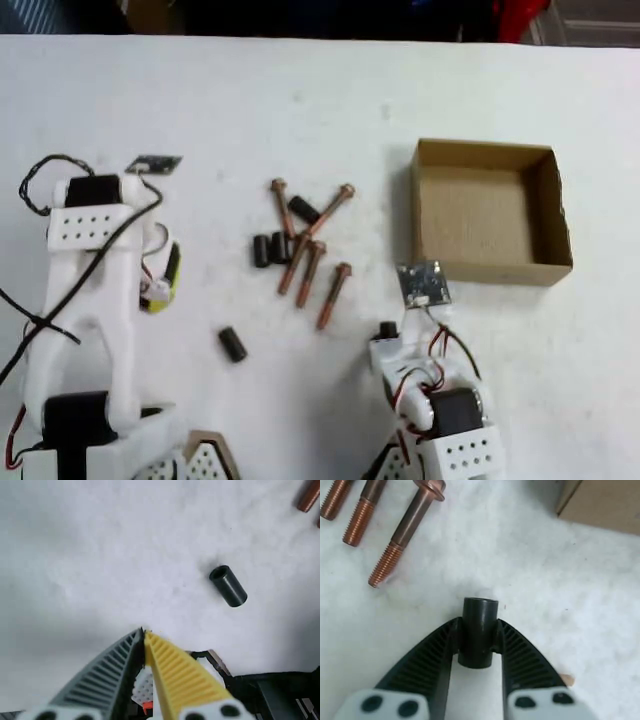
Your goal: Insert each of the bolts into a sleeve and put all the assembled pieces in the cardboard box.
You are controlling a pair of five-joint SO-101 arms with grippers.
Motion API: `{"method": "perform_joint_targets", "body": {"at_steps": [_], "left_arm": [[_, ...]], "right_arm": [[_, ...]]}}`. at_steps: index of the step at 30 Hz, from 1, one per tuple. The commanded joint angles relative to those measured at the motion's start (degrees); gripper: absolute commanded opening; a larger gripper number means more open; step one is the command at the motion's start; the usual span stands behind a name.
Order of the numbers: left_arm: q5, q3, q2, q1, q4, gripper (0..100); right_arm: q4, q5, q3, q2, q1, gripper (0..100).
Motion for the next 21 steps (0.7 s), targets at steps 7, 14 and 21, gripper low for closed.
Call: {"method": "perform_joint_targets", "body": {"at_steps": [7, 14, 21], "left_arm": [[0.4, 0.3, -17.2, -0.2, 1.3, 2], [0.4, 5.8, -26.8, -0.4, 0.6, 2], [0.4, 9.0, -27.8, -0.5, -3.1, 2]], "right_arm": [[0.2, -0.6, -0.4, -0.7, 0.5, 1.8], [0.2, -0.6, -0.4, -0.7, 0.4, 1.8], [0.2, -0.6, -0.4, -0.7, 0.1, 1.8]]}}
